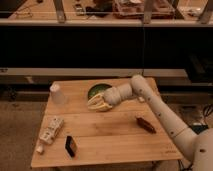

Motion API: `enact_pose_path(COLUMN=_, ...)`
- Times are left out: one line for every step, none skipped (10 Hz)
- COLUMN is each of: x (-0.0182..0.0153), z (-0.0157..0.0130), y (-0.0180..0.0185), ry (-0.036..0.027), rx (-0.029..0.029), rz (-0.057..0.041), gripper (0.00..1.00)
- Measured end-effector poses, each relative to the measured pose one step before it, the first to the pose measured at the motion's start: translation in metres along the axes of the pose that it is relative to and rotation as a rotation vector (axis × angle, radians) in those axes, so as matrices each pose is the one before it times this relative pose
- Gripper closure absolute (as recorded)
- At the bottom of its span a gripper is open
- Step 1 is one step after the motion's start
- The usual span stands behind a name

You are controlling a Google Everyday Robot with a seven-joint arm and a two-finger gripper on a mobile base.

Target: Place the ceramic cup over the eraser

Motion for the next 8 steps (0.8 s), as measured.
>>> enact_pose_path(x=0.00004, z=0.0, y=0.0, ry=-0.00004, rx=0.00001, rz=0.00004, gripper=0.7)
enact_pose_path(x=-0.00004, z=0.0, y=0.0, ry=0.00001, rx=-0.00002, rz=0.00001, gripper=0.7)
enact_pose_path(x=0.00001, z=-0.00001, y=0.0, ry=0.00002, rx=0.00003, rz=0.0, gripper=0.7)
enact_pose_path(x=0.00002, z=0.00003, y=0.0, ry=0.00003, rx=-0.00007, rz=-0.00001, gripper=0.7)
enact_pose_path(x=-0.00001, z=-0.00028, y=-0.00047, ry=0.0008, rx=0.00085, rz=-0.00035, gripper=0.7)
enact_pose_path(x=0.00031, z=-0.00065, y=-0.00095, ry=0.00498, rx=0.00134, rz=-0.00001, gripper=0.7)
enact_pose_path(x=0.00508, z=-0.00329, y=-0.00839, ry=0.03447, rx=0.01604, rz=0.00282, gripper=0.7)
enact_pose_path(x=0.00987, z=-0.00508, y=-0.02588, ry=0.08523, rx=0.0341, rz=-0.00928, gripper=0.7)
